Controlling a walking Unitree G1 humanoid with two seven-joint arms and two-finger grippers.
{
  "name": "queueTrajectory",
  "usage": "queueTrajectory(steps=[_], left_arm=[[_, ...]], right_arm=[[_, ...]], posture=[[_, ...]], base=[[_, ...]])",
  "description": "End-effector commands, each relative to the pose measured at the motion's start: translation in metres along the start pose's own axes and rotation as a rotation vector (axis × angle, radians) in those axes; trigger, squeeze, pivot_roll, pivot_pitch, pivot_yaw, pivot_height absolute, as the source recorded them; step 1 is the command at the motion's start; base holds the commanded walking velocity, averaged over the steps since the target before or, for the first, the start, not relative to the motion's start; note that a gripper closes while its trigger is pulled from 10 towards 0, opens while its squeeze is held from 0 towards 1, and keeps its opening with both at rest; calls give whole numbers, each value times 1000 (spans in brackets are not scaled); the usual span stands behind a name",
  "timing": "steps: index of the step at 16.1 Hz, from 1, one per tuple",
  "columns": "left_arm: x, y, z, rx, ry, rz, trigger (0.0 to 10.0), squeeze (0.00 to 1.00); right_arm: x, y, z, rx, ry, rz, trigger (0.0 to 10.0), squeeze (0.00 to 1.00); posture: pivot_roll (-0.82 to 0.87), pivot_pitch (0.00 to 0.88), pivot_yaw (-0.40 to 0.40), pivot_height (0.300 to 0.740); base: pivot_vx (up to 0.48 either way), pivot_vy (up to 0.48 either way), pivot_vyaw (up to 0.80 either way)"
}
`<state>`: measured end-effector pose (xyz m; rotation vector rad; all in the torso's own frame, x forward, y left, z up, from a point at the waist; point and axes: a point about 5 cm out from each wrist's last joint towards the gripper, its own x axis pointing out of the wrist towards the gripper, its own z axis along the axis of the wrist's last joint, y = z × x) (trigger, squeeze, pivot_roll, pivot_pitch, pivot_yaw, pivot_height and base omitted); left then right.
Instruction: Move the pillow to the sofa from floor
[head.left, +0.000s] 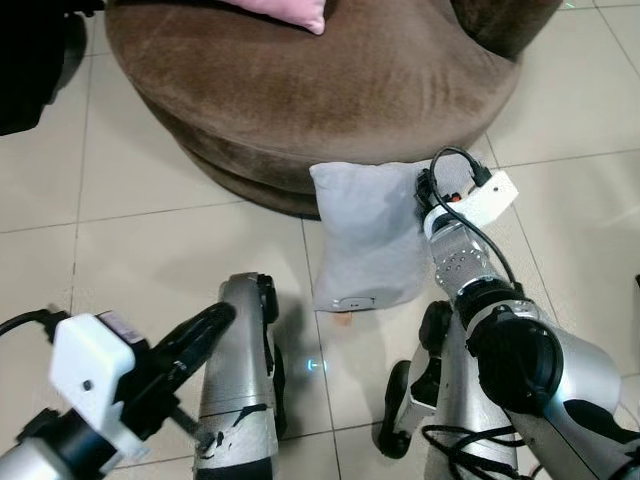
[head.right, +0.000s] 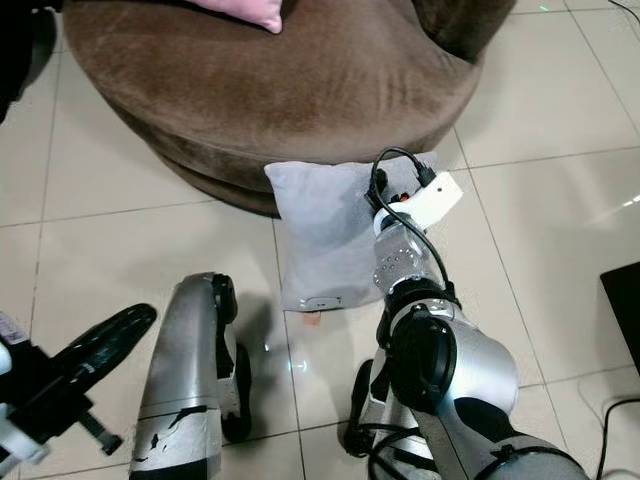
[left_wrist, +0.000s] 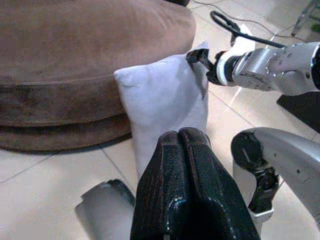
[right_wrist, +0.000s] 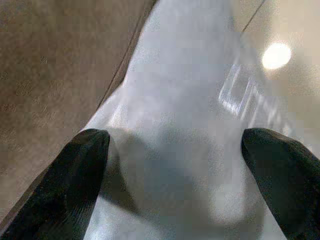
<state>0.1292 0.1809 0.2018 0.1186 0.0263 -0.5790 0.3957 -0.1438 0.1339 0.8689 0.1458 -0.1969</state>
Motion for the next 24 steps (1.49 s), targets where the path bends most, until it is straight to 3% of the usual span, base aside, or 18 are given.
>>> queueTrajectory(steps=[1, 2, 7, 8, 9, 24], left_arm=[[-4, -5, 5, 6, -11, -19, 10000, 0], [-5, -4, 5, 4, -9, -17, 10000, 0], [-4, -4, 5, 3, 2, -31, 10000, 0], [-4, -4, 6, 3, 3, -34, 10000, 0], [-4, -3, 6, 2, 4, -35, 10000, 0], [-2, -3, 7, 13, 12, -39, 10000, 0]], right_arm=[[-4, -9, -16, 86, 66, -15, 10000, 0], [-5, -7, -23, 173, 99, 4, 10000, 0], [-8, -8, -35, 146, 155, 38, 10000, 0], [-9, -7, -36, 142, 161, 58, 7451, 0], [-9, -6, -37, 143, 163, 74, 235, 0], [-10, -4, -38, 122, 170, 121, 0, 0]], posture=[[577, 380, 24, 487], [577, 380, 25, 487], [569, 378, 30, 487], [569, 378, 31, 487], [568, 375, 31, 487], [571, 367, 30, 487]], base=[[0, 0, 0], [0, 0, 0], [0, 0, 0], [0, 0, 0], [0, 0, 0], [0, 0, 0]])
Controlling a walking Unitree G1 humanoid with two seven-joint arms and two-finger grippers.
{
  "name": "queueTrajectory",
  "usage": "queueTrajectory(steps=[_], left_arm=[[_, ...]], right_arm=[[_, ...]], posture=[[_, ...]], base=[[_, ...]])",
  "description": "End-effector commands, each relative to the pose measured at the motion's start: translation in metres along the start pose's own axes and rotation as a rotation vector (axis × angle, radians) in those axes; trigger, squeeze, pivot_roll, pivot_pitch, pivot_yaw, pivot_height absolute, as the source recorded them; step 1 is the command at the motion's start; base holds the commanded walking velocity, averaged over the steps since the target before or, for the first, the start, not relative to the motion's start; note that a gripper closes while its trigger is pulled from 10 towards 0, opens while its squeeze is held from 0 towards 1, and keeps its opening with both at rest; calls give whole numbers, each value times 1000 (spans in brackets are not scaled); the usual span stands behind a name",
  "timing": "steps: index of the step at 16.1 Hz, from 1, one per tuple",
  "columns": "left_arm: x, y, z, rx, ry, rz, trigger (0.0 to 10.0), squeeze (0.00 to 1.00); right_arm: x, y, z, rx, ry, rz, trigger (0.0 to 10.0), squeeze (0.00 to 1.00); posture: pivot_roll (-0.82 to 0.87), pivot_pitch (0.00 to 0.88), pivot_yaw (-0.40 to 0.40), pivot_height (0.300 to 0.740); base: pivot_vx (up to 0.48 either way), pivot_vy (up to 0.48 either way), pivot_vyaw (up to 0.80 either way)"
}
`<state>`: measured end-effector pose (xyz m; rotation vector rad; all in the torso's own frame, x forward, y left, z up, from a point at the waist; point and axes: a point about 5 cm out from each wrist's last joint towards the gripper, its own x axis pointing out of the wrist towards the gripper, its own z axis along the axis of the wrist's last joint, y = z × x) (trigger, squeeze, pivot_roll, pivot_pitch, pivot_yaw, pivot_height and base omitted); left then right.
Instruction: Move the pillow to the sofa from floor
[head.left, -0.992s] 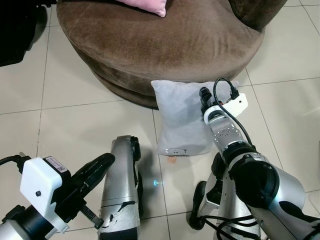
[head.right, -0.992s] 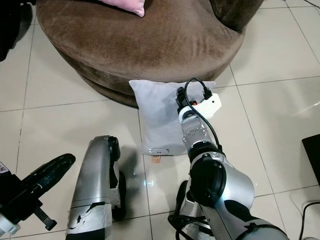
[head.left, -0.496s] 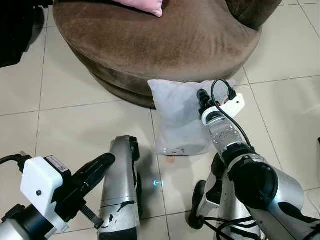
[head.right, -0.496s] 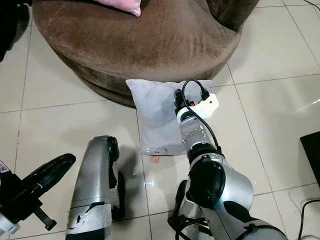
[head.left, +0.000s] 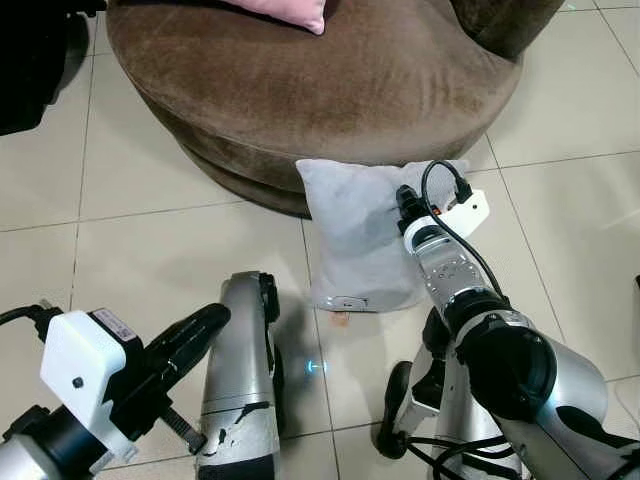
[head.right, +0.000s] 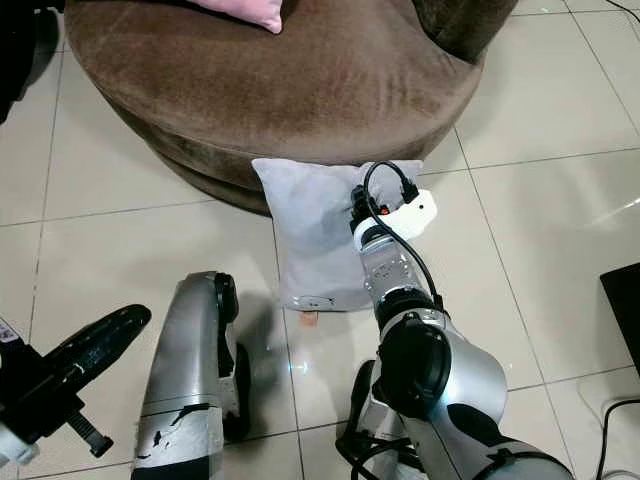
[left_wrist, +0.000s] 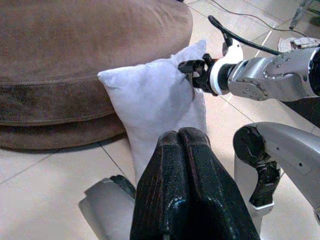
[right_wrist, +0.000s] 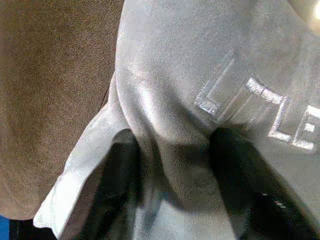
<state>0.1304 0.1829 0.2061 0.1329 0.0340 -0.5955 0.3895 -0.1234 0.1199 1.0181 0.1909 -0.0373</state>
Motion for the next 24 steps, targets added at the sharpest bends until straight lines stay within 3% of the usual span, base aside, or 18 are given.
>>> queueTrajectory(steps=[1, 10, 14, 19, 21, 24], left_arm=[[-2, -6, 3, 2, 1, -22, 10000, 0], [1, -3, 3, 11, -2, -13, 10000, 0], [9, 3, -6, -7, -13, 31, 10000, 0], [50, 22, -29, 5, -38, 132, 10000, 0], [66, 35, -31, 11, -57, 213, 10000, 0], [96, 41, -26, 37, -110, 221, 10000, 0]], right_arm=[[-3, -6, -13, -7, 49, -8, 0, 0], [-3, -7, -11, 6, 40, -3, 0, 0], [-4, -10, -8, 21, 21, 19, 0, 0], [-2, -4, 20, 82, -112, 108, 0, 0], [-1, 8, 32, 24, -156, 183, 0, 0], [-3, 31, 43, -127, -198, 298, 0, 0]], posture=[[571, 366, 31, 487], [566, 355, 27, 487], [458, 328, -5, 487], [267, 253, -20, 487], [213, 217, -14, 487], [155, 192, 18, 487]], base=[[0, 0, 0], [0, 0, 0], [0, 0, 0], [0, 0, 0], [0, 0, 0], [0, 0, 0]])
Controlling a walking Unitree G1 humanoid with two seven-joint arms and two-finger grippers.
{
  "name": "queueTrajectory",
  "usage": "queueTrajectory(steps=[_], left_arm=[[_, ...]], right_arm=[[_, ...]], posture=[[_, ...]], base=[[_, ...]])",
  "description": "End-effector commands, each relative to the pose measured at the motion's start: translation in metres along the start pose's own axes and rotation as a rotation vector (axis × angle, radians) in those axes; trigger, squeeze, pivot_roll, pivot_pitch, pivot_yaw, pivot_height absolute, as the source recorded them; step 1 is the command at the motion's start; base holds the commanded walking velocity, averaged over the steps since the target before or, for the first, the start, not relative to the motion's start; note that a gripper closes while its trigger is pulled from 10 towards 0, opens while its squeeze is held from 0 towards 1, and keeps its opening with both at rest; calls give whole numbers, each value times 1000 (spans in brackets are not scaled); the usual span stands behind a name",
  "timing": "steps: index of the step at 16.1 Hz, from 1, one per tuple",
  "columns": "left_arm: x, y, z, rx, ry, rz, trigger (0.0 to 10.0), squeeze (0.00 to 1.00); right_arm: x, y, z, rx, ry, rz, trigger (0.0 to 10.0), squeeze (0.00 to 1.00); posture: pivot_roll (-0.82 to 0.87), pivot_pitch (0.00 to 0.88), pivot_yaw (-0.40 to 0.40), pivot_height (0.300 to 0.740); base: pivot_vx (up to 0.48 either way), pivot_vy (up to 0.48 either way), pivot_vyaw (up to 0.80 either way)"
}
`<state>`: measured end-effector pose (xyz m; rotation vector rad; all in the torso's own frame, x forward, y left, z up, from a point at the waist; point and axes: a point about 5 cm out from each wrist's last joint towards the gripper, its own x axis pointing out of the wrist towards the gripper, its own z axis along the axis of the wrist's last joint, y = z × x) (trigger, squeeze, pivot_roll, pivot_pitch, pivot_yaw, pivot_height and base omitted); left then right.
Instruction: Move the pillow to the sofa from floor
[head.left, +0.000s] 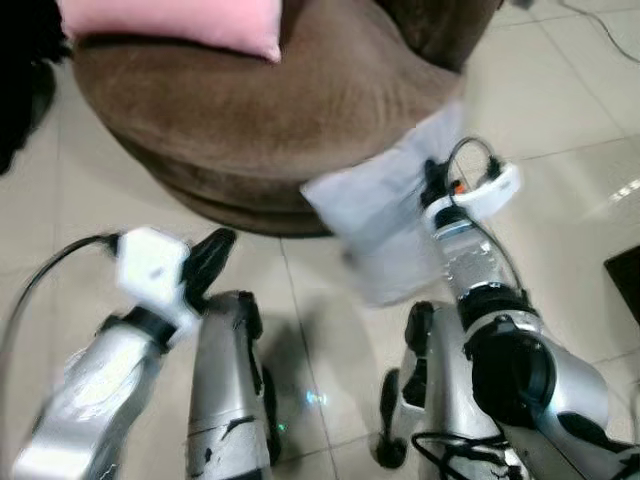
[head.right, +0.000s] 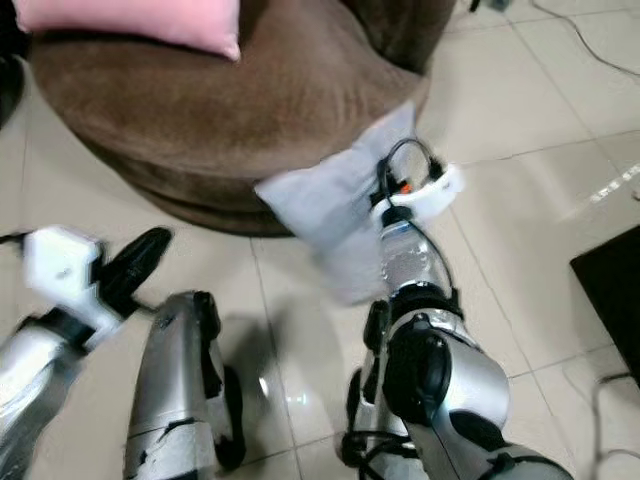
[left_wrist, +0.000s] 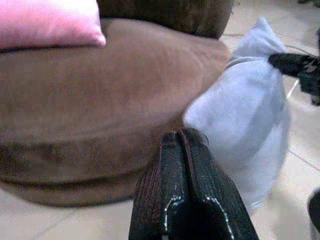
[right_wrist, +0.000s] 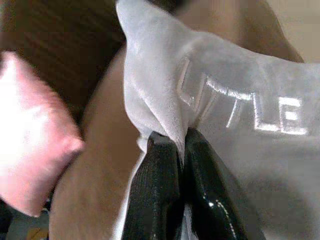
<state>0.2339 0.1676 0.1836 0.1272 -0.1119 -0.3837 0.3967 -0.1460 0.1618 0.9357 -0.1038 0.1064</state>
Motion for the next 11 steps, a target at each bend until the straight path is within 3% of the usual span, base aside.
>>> queueTrajectory(steps=[1, 3, 7, 8, 10, 11], left_arm=[[4, -4, -4, 18, 7, -7, 10000, 0], [16, -4, -2, 34, -15, 0, 10000, 0], [27, -7, 2, 56, -48, 13, 10000, 0], [28, -8, 4, 58, -69, 28, 10000, 0], [28, -4, 2, 63, -62, 99, 10000, 0], [29, -2, 1, 44, -57, 121, 10000, 0]], right_arm=[[0, 11, 3, -77, -19, 82, 0, 0], [-5, 25, 14, -114, -71, 155, 0, 0], [-16, 48, 17, -209, -62, 242, 0, 0], [-19, 51, 17, -311, -31, 214, 10000, 0], [-29, 57, 24, -410, -70, 250, 10000, 0], [-36, 55, 28, -518, -81, 258, 10000, 0]], posture=[[150, 190, 21, 487], [124, 166, 37, 487], [106, 107, 36, 487], [104, 93, 32, 487], [104, 69, 31, 487], [104, 58, 35, 487]], base=[[0, 0, 0], [0, 0, 0], [0, 0, 0], [0, 0, 0], [0, 0, 0], [0, 0, 0]])
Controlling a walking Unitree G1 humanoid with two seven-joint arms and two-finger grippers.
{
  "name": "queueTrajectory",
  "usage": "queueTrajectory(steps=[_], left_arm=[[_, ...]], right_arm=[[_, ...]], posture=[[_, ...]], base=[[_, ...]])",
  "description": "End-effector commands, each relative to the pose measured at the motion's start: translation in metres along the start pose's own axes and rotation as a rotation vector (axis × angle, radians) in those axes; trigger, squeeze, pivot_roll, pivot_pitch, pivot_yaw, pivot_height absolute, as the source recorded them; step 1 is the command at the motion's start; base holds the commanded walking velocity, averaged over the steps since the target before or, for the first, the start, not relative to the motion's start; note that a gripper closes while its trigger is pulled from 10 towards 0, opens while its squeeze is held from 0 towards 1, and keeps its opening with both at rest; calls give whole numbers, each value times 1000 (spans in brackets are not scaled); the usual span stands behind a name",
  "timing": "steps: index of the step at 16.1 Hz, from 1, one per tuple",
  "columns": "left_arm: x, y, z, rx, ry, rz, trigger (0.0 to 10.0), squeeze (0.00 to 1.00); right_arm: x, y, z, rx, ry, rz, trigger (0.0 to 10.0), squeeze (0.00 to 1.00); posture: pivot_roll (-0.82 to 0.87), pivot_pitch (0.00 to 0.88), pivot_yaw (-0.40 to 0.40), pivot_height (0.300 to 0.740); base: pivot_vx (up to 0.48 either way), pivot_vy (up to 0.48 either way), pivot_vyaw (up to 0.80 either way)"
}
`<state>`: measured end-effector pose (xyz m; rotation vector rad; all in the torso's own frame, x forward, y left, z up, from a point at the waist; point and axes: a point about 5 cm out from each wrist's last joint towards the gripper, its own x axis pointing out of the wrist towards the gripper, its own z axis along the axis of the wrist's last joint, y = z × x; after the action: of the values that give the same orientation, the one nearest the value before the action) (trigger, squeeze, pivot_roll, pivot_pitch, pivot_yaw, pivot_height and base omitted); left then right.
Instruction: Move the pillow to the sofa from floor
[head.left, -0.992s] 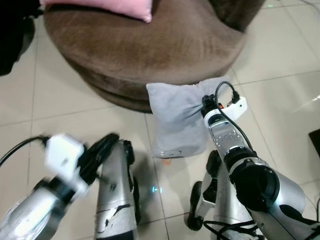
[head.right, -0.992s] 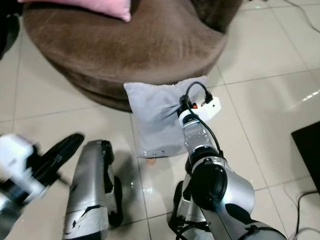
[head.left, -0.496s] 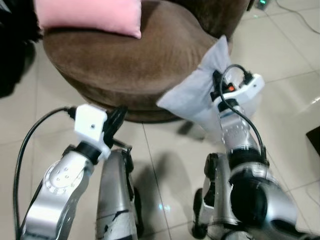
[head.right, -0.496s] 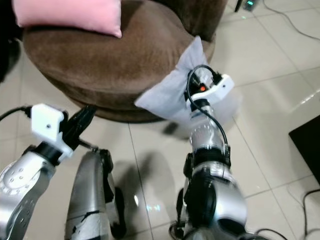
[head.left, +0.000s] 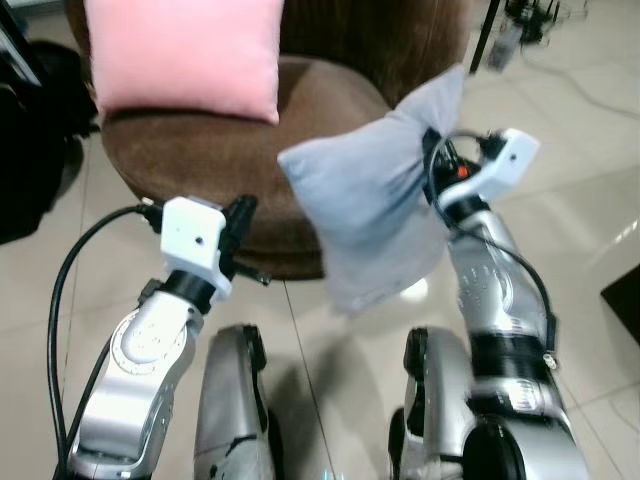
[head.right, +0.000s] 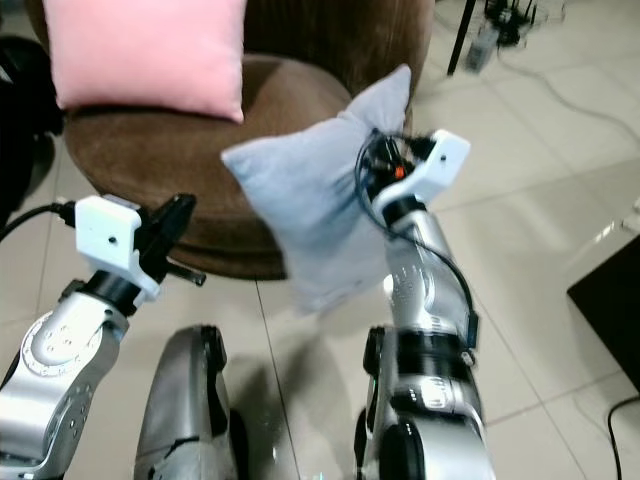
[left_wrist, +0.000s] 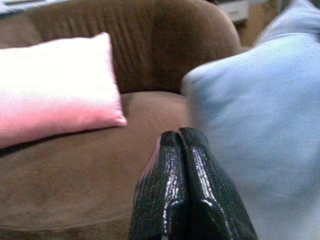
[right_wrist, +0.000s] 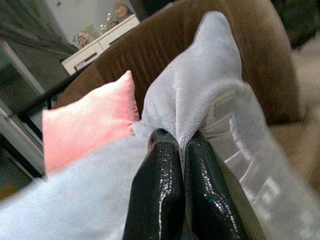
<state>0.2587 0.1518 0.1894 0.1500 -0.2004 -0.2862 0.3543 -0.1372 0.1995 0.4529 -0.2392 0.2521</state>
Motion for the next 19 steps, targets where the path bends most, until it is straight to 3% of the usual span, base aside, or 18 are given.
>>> queueTrajectory(steps=[1, 4, 7, 9, 11, 15, 19], left_arm=[[0, 4, -2, 2, 15, 29, 10000, 0], [8, 2, -8, 18, 54, 11, 10000, 0], [9, -3, -9, 44, 54, 12, 10000, 0], [7, -1, -7, 94, 52, 19, 10000, 0], [8, 3, -7, 87, 38, 60, 10000, 0], [18, -6, 0, 67, -14, 32, 10000, 0], [20, -6, -1, 69, -1, 25, 10000, 0]], right_arm=[[1, 6, 16, -60, -66, 29, 10000, 0], [-18, 0, 0, -89, 5, -25, 10000, 0], [-33, 5, -9, -128, 37, -52, 10000, 0], [-33, 6, -12, -126, 49, -51, 10000, 0], [-31, 12, -12, -130, 43, -48, 10000, 0], [-26, 9, -2, -119, 12, -88, 10000, 0], [-25, 9, -1, -130, 11, -92, 10000, 0]], posture=[[104, 58, 35, 487], [93, 56, 38, 512], [106, 59, 29, 542], [127, 49, 21, 562], [108, 41, 29, 582], [91, 30, 43, 617], [79, 26, 45, 627]], base=[[0, 0, 0], [0, 0, 0], [0, 0, 0], [0, 0, 0], [0, 0, 0], [0, 0, 0], [0, 0, 0]])
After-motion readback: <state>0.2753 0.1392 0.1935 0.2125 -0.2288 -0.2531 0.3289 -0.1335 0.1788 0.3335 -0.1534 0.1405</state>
